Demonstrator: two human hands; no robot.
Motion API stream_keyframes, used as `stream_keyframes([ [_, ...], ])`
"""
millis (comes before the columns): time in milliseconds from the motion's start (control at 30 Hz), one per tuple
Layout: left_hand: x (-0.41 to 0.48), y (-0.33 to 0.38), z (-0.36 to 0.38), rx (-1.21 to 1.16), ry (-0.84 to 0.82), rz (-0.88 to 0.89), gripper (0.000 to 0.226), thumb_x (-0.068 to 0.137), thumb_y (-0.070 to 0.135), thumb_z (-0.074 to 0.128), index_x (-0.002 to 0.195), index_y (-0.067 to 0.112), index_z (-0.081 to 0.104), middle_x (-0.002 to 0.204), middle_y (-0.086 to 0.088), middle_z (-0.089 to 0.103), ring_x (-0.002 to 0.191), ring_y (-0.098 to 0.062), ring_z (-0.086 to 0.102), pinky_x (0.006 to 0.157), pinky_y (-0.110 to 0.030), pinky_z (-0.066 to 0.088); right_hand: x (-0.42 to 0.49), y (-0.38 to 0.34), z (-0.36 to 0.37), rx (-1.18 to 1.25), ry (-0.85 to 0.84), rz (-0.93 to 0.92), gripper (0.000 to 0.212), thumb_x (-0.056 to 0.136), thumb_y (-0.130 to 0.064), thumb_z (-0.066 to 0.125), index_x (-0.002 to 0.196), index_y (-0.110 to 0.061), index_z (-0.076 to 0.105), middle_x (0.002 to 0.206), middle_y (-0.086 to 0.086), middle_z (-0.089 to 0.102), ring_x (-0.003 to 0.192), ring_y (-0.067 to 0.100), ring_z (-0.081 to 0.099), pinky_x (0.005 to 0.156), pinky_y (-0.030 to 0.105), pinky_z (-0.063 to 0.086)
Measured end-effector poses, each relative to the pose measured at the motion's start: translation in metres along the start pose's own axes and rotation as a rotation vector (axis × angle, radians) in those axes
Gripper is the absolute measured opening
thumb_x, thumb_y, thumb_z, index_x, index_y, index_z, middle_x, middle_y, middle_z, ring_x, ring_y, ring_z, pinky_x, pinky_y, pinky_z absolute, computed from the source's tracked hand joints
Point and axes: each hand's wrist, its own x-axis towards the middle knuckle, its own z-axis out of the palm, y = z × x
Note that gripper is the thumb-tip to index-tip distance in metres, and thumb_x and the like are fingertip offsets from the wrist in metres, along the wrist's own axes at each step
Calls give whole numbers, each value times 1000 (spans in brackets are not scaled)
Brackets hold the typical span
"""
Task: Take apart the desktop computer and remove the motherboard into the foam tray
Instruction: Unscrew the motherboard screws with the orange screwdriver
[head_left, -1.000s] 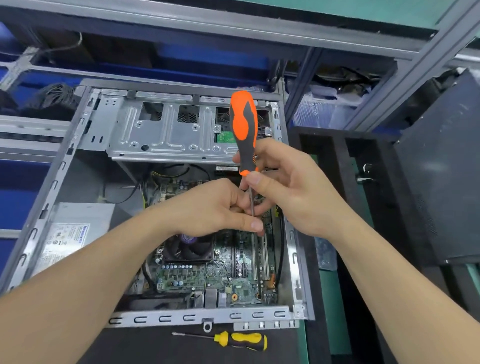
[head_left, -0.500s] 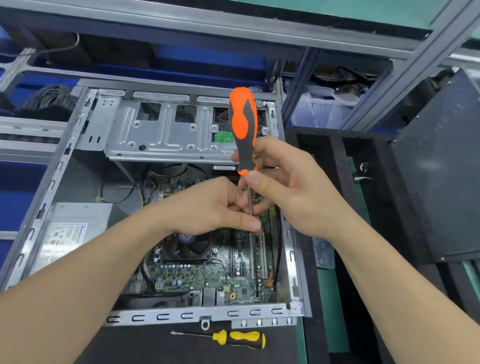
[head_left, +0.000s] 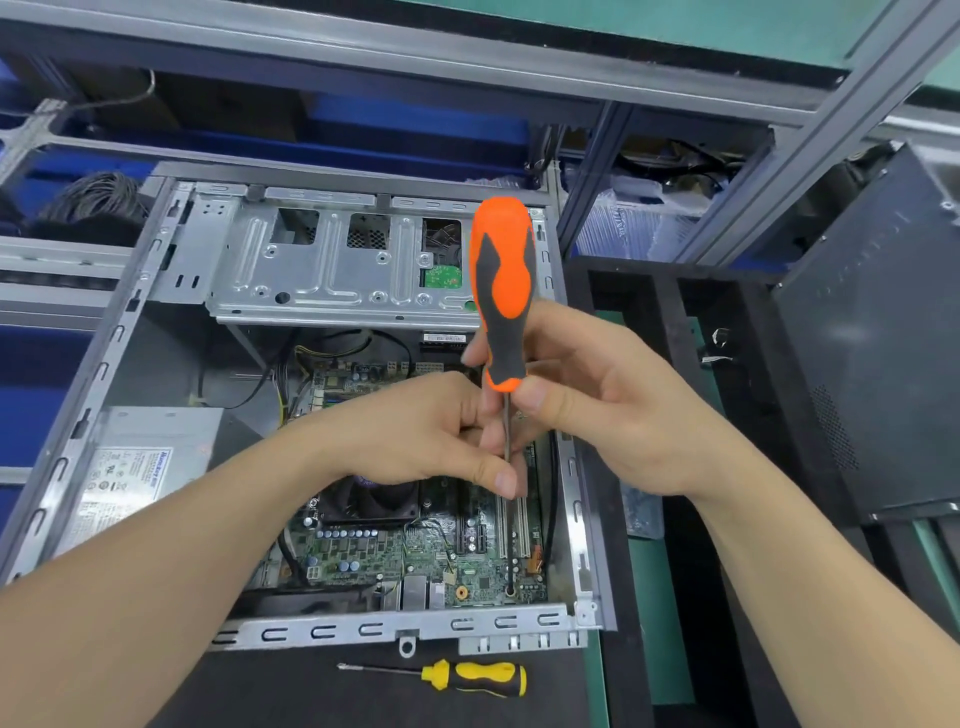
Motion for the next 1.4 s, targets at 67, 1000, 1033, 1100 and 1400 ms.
stream_keyframes([
  [67, -2, 1, 2, 16, -62, 11, 43, 85, 32, 80, 83, -6, 61, 90, -14, 74, 93, -33, 67, 88, -47, 54, -5, -6, -1, 21, -84, -25, 28, 105, -12, 53, 131, -2, 55, 106, 17, 65, 91, 39, 72, 70, 65, 59],
  [1000, -16, 50, 24, 41, -8, 68, 72, 74, 45, 88, 93, -16, 57, 79, -20, 46, 74, -26, 53, 77, -34, 41, -49, -168, 28, -961, -122, 119, 17, 84, -38, 85, 92, -31, 71, 72, -18, 64, 70, 5, 60, 61, 15, 43],
  [1033, -17, 55, 22, 29, 8, 72, 76, 69, 46, 89, 89, -17, 52, 76, -23, 46, 70, -37, 46, 73, -35, 36, -50, -172, 28, -979, -165, 120, 17, 84, -35, 85, 93, -33, 71, 73, -22, 63, 71, 2, 59, 62, 13, 42],
  [1100, -17, 63, 20, -6, 6, 106, 68, 63, 38, 93, 82, -11, 50, 67, -25, 43, 63, -36, 35, 66, -36, 30, -51, -178, 27, -1081, -234, 145, 19, 82, -21, 84, 87, -34, 71, 79, -20, 65, 75, 2, 61, 63, 16, 46],
  [1400, -19, 97, 34, -66, 34, 258, 51, 83, 35, 80, 66, -2, 50, 64, -23, 30, 61, -41, 26, 60, -35, 24, -54, -173, 32, -1208, -199, 122, 32, 75, 0, 68, 94, -25, 71, 90, -12, 54, 82, 4, 52, 71, 28, 45],
])
